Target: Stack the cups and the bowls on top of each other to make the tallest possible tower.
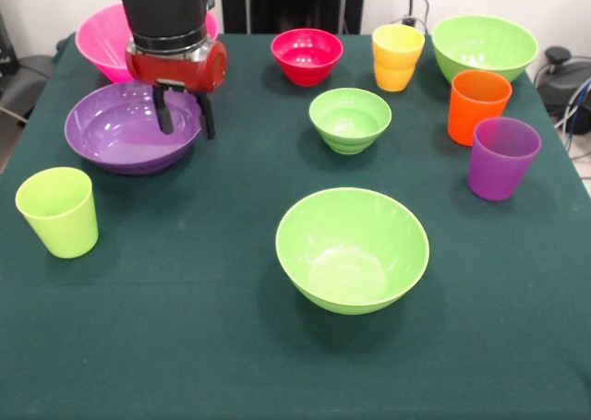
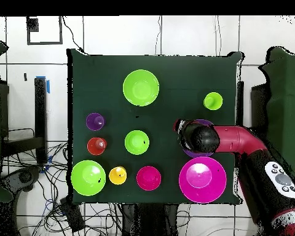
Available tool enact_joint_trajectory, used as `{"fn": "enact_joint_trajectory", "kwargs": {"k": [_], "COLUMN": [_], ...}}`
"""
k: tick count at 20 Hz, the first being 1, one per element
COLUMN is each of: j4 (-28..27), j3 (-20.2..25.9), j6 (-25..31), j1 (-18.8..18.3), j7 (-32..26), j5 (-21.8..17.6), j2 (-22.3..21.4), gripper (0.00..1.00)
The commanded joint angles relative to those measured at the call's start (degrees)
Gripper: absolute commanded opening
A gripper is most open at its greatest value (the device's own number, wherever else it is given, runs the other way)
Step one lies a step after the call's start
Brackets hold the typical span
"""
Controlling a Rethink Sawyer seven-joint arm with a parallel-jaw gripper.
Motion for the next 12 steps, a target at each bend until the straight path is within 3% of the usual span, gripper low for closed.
{"fn": "enact_joint_trajectory", "kwargs": {"k": [1, 12], "j4": [-4.3, -2.9], "j3": [2.9, 2.4], "j6": [5.6, 3.4], "j1": [0.2, -1.0], "j7": [-17.8, -16.2], "j5": [-6.9, -10.4], "j2": [5.4, 6.9], "gripper": [1.00, 1.00]}}
